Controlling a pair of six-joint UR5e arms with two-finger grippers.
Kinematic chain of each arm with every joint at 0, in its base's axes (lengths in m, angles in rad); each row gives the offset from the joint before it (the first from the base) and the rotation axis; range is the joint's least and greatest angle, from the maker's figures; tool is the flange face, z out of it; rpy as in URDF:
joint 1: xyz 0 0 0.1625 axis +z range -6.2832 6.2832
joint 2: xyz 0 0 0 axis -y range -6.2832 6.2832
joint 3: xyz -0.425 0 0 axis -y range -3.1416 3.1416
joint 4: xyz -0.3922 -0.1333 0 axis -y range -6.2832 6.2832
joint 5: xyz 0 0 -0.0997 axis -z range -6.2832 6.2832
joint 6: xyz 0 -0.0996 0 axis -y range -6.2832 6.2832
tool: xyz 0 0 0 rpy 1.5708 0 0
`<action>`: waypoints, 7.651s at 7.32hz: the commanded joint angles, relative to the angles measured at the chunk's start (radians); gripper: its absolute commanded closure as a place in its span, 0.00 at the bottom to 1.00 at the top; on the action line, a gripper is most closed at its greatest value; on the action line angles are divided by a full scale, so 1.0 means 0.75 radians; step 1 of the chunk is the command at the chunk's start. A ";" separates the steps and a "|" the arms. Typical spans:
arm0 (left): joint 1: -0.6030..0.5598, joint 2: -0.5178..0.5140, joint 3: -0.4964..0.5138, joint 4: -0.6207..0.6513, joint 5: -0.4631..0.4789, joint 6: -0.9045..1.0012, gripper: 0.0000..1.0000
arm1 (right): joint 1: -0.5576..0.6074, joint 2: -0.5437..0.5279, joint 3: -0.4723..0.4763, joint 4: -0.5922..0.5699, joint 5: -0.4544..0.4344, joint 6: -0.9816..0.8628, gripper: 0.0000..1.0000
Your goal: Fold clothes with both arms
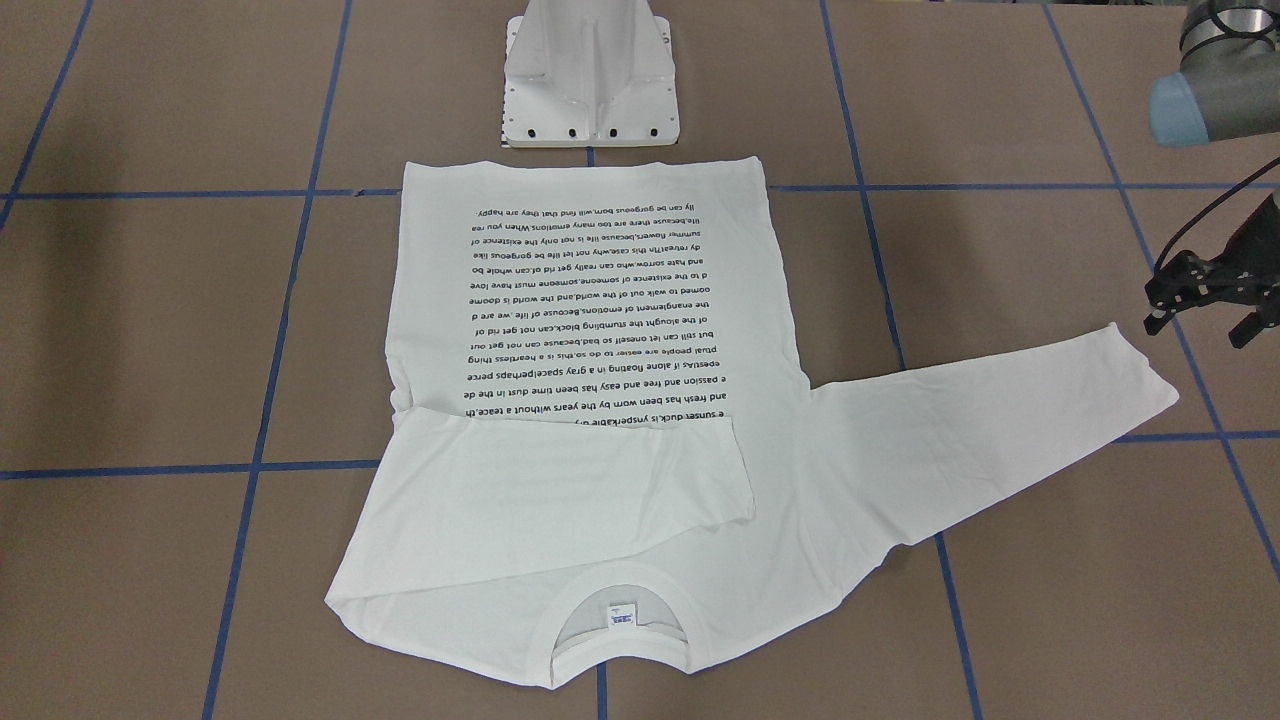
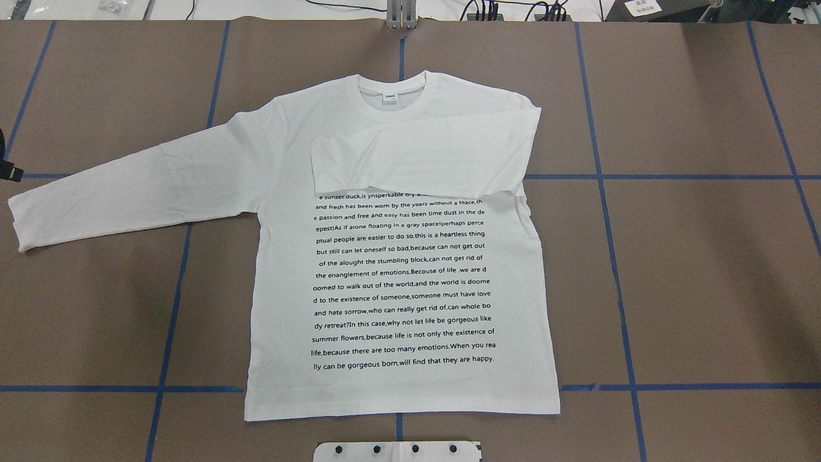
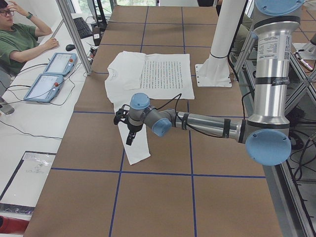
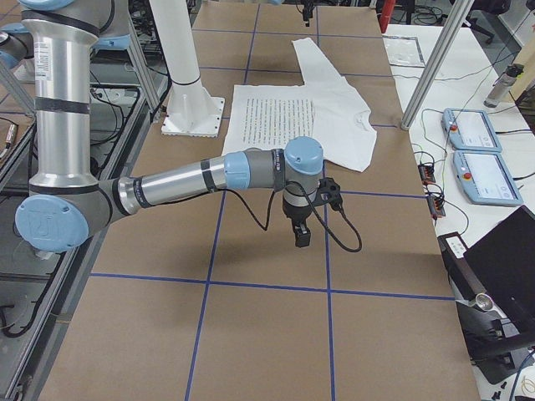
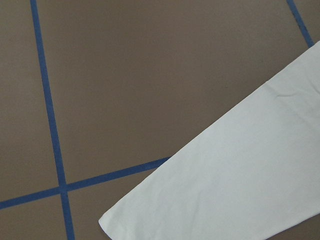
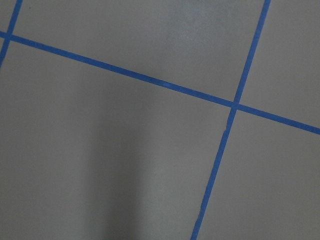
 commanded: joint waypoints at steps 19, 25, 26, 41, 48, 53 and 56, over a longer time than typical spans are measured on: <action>0.222 0.096 0.163 -0.284 0.002 -0.129 1.00 | 0.001 -0.014 0.017 0.000 -0.002 0.010 0.00; 0.005 -0.265 -0.231 0.244 -0.256 -0.156 1.00 | 0.001 -0.012 0.027 -0.008 0.000 0.012 0.00; 0.009 -0.410 -0.252 0.343 -0.262 -0.297 1.00 | 0.001 -0.012 0.027 -0.010 0.000 0.012 0.00; 0.866 -1.343 0.451 0.000 0.251 -1.111 0.00 | 0.001 -0.014 0.021 -0.012 0.000 0.022 0.00; 0.623 -0.907 -0.143 0.524 0.118 -0.576 0.00 | -0.515 0.520 0.015 -0.004 -0.164 0.842 0.00; 0.365 -0.636 -0.214 0.512 -0.006 -0.019 0.00 | -1.053 1.101 -0.401 -0.006 -0.608 1.490 0.00; 0.273 -0.569 -0.214 0.507 -0.109 0.145 0.00 | -1.187 1.351 -0.759 0.045 -0.768 1.621 0.04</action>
